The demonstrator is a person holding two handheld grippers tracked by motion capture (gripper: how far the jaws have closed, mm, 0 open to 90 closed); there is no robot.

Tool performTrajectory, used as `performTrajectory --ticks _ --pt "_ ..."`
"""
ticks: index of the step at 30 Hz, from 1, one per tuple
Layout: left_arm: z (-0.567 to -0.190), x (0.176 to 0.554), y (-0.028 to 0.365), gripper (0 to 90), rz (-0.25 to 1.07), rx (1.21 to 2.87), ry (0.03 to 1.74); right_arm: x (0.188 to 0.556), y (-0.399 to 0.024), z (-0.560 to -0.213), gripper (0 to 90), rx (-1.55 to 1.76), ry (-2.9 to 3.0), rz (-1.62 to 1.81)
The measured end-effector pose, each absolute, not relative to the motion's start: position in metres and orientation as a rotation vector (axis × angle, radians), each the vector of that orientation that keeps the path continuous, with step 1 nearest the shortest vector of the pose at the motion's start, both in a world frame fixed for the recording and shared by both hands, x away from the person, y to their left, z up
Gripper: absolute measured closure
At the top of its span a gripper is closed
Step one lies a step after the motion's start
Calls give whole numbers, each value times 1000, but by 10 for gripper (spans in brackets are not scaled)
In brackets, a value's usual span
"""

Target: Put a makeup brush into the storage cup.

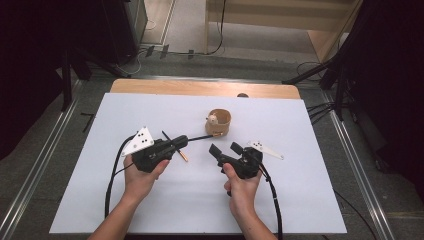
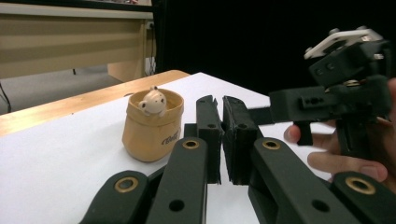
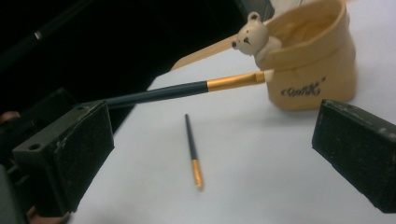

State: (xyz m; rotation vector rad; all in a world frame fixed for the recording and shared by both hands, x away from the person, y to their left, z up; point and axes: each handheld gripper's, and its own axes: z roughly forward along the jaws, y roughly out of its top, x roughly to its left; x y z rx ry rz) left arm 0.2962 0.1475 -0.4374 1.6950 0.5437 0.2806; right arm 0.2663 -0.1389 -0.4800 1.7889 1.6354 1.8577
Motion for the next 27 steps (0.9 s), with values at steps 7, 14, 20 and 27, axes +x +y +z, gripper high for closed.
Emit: performTrajectory --ticks 7,14,20,27 --pt "-439 293 142 871 286 1688 530 275 -139 -484 33 2027 1516 2033" --pt "-443 291 137 871 282 1693 516 281 -138 -485 169 2194 1409 2115" --pt "-444 288 133 870 273 1706 482 285 -136 -490 301 2265 1390 2090" --pt "-445 286 130 870 276 1720 468 287 -136 -492 482 2285 1383 2087"
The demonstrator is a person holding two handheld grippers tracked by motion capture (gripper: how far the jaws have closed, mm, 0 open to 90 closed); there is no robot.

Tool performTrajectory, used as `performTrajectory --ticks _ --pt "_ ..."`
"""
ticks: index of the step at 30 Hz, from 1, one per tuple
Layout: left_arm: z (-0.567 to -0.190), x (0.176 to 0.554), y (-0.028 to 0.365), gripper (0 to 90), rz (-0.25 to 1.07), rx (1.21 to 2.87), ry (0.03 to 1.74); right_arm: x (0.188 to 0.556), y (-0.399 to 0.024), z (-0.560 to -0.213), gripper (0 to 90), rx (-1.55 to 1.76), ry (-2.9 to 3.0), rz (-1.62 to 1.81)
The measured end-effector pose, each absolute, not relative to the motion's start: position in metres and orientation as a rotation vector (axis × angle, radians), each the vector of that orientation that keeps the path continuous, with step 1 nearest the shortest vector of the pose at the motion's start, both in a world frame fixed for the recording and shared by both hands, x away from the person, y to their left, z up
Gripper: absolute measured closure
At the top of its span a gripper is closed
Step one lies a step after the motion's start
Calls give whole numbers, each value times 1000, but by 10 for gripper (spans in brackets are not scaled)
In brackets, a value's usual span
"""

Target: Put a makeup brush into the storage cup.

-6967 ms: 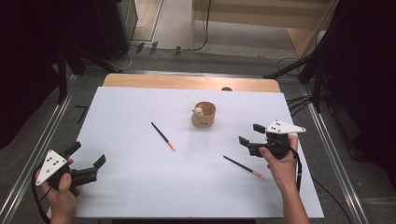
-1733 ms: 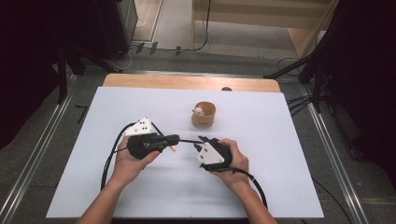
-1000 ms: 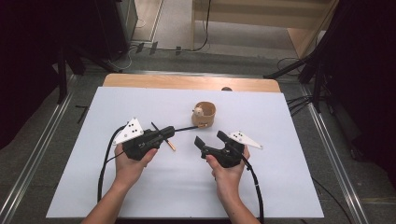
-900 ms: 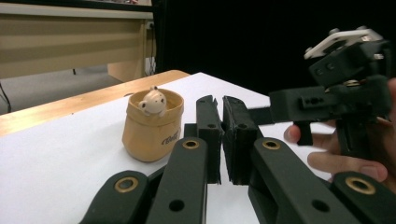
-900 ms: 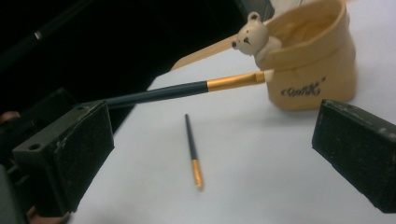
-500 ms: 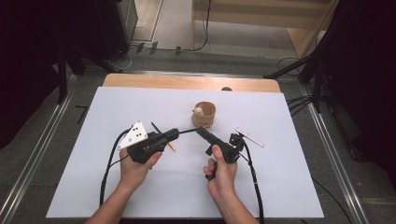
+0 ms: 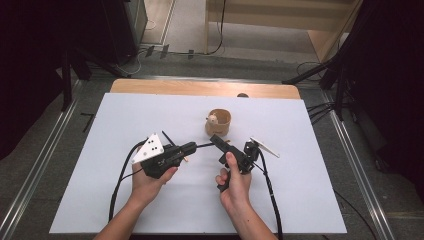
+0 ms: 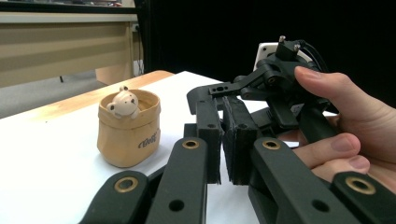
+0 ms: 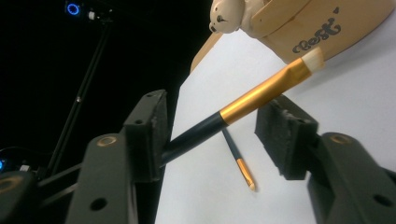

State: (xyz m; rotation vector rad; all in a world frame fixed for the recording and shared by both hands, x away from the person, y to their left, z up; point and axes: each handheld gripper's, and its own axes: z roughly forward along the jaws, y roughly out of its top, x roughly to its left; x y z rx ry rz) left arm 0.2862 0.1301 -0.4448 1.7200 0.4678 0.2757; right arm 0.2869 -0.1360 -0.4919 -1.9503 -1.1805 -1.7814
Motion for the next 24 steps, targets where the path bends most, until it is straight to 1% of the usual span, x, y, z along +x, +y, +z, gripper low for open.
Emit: performTrajectory --ticks 1,5,11,13,14,15,16,17,19,21,24 --pt "-445 286 130 870 278 1722 467 287 -136 -492 503 -1945 -1181 -1788" --pt "-445 286 129 870 282 1730 465 287 -136 -493 523 -1945 -1184 -1786" --pt "-446 286 129 870 281 1739 468 287 -137 -493 537 -1941 -1190 -1784" --pt "-448 287 127 867 253 1765 491 287 -138 -492 584 -1947 -1191 -1795" --pt "-448 287 127 861 249 1771 491 286 -140 -491 636 -1937 -1183 -1820" --pt "-449 287 126 817 229 1779 491 285 -142 -492 812 -1896 -1170 -1867" --pt "-450 288 125 679 218 1797 488 283 -144 -490 836 -1883 -1211 -1911" --pt "-450 288 124 563 227 1815 485 282 -146 -489 839 -1880 -1237 -1937" --pt "-451 288 123 445 234 1830 503 281 -148 -488 840 -1866 -1281 -1984" --pt "-451 289 125 364 220 1818 520 281 -149 -486 840 -1858 -1330 -2007" --pt "-449 293 133 189 206 1811 551 282 -149 -484 840 -1862 -1406 -2022"
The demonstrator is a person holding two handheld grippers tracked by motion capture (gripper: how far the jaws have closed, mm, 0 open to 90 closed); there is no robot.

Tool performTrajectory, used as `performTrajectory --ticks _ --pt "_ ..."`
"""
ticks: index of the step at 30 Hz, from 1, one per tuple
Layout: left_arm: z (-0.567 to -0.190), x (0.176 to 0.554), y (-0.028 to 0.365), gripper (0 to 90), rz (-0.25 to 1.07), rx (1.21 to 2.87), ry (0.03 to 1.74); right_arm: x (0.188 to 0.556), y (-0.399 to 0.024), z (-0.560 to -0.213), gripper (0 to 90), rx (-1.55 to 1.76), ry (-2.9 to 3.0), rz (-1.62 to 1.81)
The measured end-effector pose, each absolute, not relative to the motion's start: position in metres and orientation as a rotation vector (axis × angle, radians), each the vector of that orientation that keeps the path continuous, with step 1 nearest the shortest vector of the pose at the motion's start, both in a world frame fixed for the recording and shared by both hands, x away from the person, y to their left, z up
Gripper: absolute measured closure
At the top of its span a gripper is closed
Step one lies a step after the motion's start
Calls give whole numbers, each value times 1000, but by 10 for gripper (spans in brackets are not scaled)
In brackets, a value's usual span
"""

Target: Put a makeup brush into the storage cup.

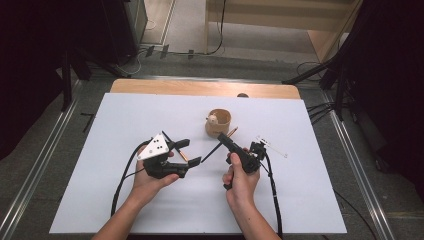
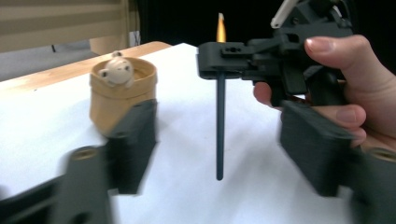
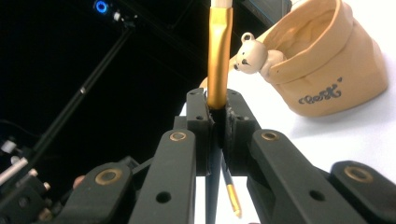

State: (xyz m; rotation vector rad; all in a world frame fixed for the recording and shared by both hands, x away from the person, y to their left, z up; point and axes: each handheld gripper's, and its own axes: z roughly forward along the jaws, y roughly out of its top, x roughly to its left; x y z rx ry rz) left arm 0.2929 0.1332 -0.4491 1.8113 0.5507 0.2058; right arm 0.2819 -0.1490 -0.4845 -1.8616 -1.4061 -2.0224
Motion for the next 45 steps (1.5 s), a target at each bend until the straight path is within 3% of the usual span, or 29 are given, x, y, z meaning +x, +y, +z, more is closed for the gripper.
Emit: performTrajectory --ticks 3,25,45 --pt "-450 293 142 0 207 1809 537 282 -149 -483 840 -1875 -1494 -2042" --pt "-459 276 218 0 378 1750 646 294 -155 -452 840 -1809 -2206 -2162" --pt "-467 258 262 0 459 1735 715 325 -167 -439 841 -1857 -2332 -2151"
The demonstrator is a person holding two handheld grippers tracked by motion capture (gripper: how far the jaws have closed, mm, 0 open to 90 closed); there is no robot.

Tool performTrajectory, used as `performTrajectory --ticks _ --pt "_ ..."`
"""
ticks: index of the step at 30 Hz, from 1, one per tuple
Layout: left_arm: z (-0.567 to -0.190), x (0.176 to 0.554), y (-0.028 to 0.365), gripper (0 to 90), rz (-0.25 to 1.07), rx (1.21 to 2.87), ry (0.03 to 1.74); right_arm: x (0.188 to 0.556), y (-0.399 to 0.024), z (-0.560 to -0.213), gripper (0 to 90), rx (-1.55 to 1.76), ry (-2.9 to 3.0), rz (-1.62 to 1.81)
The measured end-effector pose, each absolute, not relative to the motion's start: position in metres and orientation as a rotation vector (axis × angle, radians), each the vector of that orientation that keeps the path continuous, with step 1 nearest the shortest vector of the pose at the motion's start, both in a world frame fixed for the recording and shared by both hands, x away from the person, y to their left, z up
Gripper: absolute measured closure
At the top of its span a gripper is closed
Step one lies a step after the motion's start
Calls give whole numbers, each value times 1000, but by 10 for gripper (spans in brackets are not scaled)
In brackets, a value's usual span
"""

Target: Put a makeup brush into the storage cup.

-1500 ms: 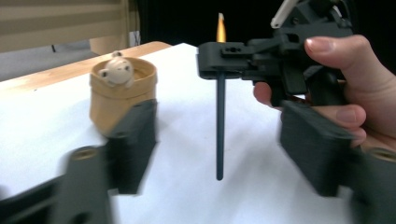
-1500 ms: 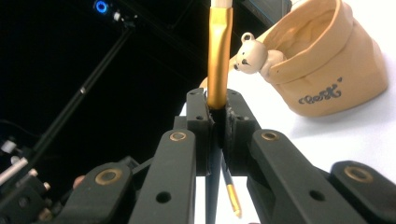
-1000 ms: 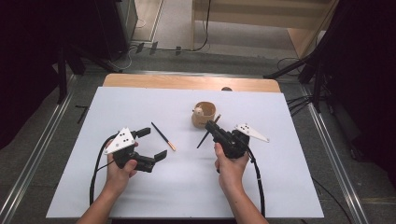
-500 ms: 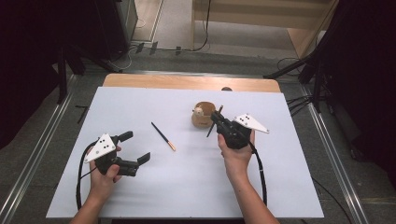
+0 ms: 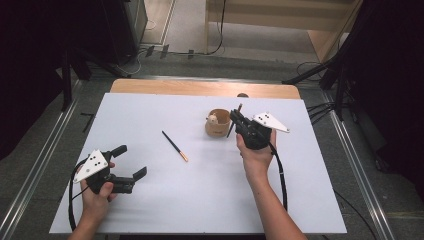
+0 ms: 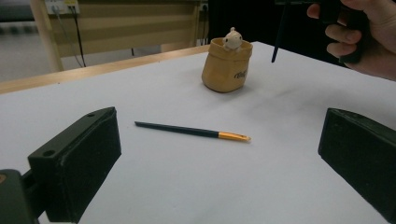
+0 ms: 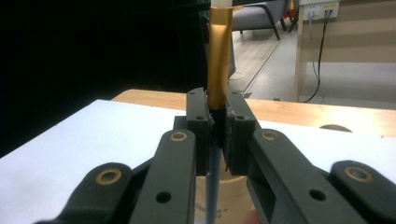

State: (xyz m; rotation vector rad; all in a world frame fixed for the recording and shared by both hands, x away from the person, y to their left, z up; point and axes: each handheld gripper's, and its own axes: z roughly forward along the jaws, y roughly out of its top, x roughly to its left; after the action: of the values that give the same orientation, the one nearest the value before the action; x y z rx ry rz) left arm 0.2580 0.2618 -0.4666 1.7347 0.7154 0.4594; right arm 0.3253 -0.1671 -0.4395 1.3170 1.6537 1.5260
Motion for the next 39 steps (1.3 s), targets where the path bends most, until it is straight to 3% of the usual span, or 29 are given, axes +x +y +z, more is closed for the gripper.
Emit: performTrajectory --ticks 24,39 --pt "-476 244 296 0 495 1709 790 355 -165 -414 841 1271 1629 1496" --pt "-477 244 298 0 497 1706 794 372 -152 -423 840 1251 1649 1454"
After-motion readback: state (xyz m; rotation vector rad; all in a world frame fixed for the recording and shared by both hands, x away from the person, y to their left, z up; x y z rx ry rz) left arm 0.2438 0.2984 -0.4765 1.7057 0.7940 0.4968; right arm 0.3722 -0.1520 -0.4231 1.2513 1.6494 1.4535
